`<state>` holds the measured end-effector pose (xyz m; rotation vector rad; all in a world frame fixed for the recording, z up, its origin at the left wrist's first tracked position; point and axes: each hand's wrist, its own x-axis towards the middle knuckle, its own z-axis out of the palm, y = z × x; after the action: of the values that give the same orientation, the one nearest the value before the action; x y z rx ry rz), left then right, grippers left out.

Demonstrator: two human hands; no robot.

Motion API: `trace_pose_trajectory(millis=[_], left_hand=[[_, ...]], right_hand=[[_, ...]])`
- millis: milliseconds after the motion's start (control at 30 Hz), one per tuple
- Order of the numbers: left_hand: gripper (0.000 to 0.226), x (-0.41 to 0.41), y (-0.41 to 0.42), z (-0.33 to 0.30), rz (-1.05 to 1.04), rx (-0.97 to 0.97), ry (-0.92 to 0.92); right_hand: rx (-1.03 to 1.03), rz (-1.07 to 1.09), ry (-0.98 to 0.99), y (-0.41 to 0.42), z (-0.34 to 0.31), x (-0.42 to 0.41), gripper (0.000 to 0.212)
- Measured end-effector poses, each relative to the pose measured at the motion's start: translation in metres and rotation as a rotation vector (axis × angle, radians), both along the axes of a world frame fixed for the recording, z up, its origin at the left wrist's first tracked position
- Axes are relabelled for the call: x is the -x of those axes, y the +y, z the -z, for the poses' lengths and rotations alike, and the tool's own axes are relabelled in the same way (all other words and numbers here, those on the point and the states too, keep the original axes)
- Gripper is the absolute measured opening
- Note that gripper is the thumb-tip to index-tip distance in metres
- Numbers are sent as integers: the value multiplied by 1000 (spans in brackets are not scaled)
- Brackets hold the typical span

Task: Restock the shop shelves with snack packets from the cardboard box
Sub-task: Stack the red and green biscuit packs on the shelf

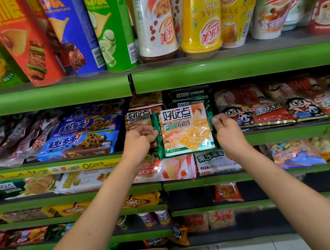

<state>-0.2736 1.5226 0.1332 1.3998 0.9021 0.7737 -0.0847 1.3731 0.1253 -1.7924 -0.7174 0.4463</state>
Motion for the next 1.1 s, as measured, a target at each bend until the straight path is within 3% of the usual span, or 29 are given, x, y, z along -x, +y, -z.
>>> trace_pose_trajectory(millis=[1100], left_hand=[[12,3,-3,4,23,-52,39]], right_hand=[[10,43,-64,5,9,-2,18]])
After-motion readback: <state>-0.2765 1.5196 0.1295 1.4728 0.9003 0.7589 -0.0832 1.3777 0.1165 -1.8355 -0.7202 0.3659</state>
